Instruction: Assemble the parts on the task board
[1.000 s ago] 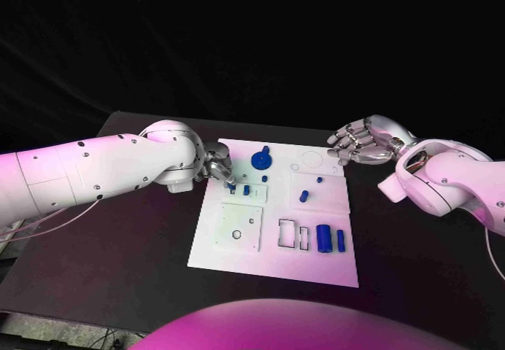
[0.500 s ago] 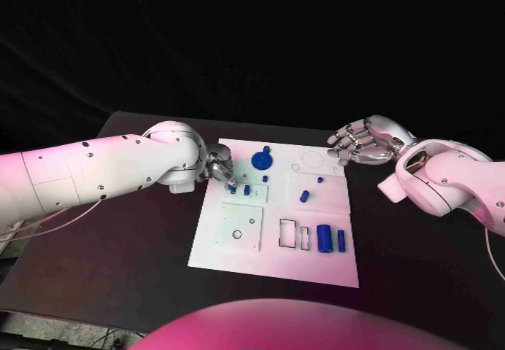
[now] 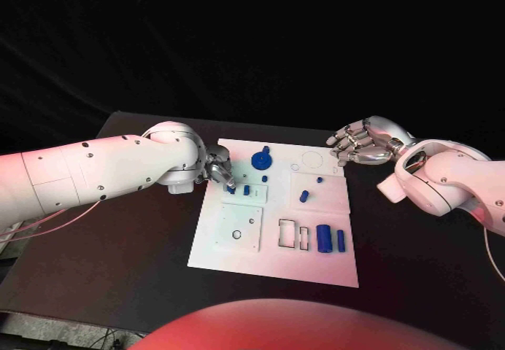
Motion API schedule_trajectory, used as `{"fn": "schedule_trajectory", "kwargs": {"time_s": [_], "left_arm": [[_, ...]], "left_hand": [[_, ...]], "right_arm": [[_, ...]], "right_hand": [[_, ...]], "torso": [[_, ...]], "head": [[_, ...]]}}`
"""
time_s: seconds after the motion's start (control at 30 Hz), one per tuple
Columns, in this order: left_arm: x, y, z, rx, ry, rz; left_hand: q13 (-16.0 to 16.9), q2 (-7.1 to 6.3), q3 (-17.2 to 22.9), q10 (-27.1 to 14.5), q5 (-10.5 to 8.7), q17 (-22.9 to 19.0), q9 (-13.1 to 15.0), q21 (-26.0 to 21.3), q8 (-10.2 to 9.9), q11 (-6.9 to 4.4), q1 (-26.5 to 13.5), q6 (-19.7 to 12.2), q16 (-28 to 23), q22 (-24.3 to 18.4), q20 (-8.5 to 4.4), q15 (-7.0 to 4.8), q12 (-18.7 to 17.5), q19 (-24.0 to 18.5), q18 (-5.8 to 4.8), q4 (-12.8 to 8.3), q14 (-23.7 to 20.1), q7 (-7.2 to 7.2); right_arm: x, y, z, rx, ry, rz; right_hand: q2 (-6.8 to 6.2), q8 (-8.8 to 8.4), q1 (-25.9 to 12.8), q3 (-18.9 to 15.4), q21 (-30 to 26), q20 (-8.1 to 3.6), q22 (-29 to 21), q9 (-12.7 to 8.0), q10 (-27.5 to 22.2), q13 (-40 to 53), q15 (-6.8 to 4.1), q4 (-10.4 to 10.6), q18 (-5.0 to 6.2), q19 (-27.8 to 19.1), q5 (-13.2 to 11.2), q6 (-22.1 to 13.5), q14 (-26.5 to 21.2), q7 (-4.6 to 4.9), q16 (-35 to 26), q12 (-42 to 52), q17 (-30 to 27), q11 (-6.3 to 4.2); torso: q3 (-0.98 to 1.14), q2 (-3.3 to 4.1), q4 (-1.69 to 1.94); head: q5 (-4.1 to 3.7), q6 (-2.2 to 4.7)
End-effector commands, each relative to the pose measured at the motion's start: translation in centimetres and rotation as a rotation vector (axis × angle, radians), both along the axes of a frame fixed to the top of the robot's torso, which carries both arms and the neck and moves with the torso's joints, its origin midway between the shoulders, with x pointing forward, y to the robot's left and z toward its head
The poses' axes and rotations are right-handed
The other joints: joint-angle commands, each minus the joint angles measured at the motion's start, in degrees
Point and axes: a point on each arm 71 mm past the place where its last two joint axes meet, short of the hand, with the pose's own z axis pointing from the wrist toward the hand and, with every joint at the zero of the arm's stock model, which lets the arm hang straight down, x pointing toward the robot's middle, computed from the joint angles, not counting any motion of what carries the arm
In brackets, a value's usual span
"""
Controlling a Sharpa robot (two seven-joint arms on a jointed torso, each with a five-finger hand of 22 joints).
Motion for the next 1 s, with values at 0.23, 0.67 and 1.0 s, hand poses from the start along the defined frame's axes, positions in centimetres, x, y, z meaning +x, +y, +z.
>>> {"fn": "schedule_trajectory", "kwargs": {"time_s": [0.23,0.67,1.0], "left_arm": [[-0.05,-0.03,-0.24,0.009,0.017,-0.003],[-0.12,-0.34,-0.56,0.009,0.024,-0.008],[-0.40,-0.75,-0.92,0.022,0.045,-0.035]], "left_hand": [[0.2,0.31,8.1,0.5,0.63,15.1,0.0,0.3,0.2,0.03,0.7,2.6,0.2,11.5,-0.25,-0.33,0.3,1.2,-0.95,-8.3,6.1,-2.20],[0.7,0.17,7.9,0.8,1.82,15.1,-0.2,0.6,0.1,0.01,0.7,2.8,0.2,11.6,-0.24,-0.32,0.4,1.4,-1.02,-8.4,6.1,-2.23],[2.7,-0.31,7.1,2.0,5.81,15.1,-0.7,0.7,0.2,-0.09,0.3,3.7,0.2,11.8,-0.26,-0.37,1.3,1.4,-1.03,-8.6,6.1,-2.37]], "right_arm": [[-0.13,0.29,-0.23,0.005,0.020,0.033],[-0.15,0.29,-0.38,0.001,0.025,0.030],[-0.16,0.21,-0.38,0.001,0.025,0.028]], "right_hand": [[2.44,-1.32,-2.1,4.4,7.3,-1.18,10.0,-1.8,1.1,-2.3,0.01,-6.0,-1.40,-5.9,5.8,1.1,1.3,0.11,-2.6,-1.2,-0.7,0.09],[3.15,-1.50,-4.4,6.6,11.1,-1.29,15.3,-2.5,1.3,-3.0,0.12,-8.1,-1.58,-9.0,5.0,1.2,1.8,0.21,-3.5,-1.1,-0.5,0.11],[3.06,-1.37,-6.1,5.5,11.4,-0.99,15.9,-2.6,1.3,-3.1,0.21,-7.6,-1.42,-9.4,3.7,1.3,1.9,0.25,-3.5,-0.9,-0.1,0.14]], "torso": [[0.02,0.02,0.00],[0.01,0.05,-0.05],[0.05,0.01,-0.05]], "head": [[0.06,0.00],[-0.04,0.00],[-0.12,0.00]]}}
